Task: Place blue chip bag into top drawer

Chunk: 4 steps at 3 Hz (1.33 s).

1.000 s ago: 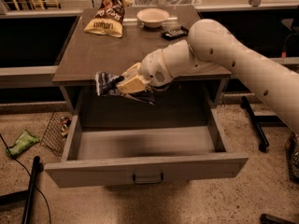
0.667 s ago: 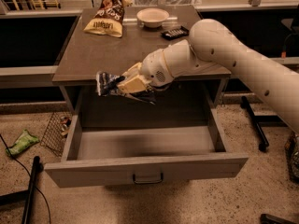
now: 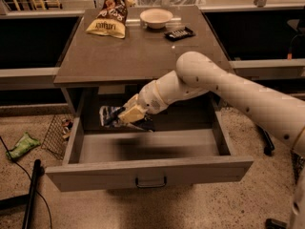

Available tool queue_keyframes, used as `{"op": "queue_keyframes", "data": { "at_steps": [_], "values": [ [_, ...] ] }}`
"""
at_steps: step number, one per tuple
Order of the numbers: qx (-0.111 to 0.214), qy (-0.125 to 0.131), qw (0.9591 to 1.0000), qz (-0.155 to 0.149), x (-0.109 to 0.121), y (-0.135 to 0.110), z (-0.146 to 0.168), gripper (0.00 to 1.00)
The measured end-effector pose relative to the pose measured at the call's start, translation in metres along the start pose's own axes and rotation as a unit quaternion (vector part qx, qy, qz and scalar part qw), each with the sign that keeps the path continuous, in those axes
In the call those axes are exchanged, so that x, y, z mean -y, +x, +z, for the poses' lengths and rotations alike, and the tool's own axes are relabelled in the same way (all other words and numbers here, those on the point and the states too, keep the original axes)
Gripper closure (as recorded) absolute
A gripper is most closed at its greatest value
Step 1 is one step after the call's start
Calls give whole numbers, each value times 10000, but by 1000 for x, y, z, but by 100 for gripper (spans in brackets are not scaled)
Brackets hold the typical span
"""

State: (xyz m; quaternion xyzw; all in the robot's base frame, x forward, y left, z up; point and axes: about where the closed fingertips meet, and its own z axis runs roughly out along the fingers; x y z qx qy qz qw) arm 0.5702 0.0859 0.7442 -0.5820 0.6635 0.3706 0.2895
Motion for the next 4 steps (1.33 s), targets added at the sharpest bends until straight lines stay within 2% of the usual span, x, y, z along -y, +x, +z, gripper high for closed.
{"op": "queue_keyframes", "data": {
  "at_steps": [1, 2, 4],
  "values": [
    [-108, -221, 9997, 87, 5, 24, 28, 100],
    [-305, -184, 9990, 260, 12, 45, 57, 81],
    [-428, 8, 9983, 399, 23, 62, 80, 35]
  ]
}}
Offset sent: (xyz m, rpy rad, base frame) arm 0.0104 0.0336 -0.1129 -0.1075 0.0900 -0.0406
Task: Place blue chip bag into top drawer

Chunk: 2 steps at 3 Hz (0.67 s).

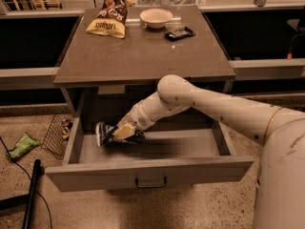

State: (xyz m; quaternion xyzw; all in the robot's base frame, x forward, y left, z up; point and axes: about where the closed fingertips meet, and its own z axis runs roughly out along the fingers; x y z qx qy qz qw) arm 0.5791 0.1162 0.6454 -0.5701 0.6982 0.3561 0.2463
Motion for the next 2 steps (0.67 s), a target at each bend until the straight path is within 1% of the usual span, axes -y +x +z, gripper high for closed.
{"op": "queue_keyframes", "data": {
  "at_steps": [1, 2],
  "values": [
    [3, 1, 10000, 1, 0, 0, 0, 11],
    [296, 38, 9996, -19, -2, -5, -21, 0]
  ]
}}
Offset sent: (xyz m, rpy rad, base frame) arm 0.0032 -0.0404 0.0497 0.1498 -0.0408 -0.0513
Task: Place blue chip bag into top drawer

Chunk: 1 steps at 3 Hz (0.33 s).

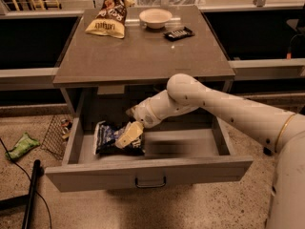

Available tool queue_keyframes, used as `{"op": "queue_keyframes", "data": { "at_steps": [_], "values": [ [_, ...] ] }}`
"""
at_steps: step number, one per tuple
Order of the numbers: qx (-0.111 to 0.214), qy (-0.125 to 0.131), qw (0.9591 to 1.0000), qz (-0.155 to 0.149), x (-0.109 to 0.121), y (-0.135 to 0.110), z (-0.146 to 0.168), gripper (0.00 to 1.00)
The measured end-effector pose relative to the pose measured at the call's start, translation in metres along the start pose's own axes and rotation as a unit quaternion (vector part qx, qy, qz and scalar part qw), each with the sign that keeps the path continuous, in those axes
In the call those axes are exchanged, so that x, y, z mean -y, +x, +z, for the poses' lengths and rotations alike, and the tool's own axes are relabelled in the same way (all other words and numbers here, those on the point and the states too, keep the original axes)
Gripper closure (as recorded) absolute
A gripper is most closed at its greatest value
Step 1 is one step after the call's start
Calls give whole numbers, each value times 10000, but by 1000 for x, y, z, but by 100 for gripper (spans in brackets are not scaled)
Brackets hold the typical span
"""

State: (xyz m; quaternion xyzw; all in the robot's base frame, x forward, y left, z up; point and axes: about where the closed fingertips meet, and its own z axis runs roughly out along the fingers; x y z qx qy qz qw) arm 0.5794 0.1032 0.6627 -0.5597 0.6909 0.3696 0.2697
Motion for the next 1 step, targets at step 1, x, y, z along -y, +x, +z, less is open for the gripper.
{"op": "queue_keyframes", "data": {
  "at_steps": [1],
  "values": [
    [416, 35, 9991, -26, -13, -9, -40, 0]
  ]
}}
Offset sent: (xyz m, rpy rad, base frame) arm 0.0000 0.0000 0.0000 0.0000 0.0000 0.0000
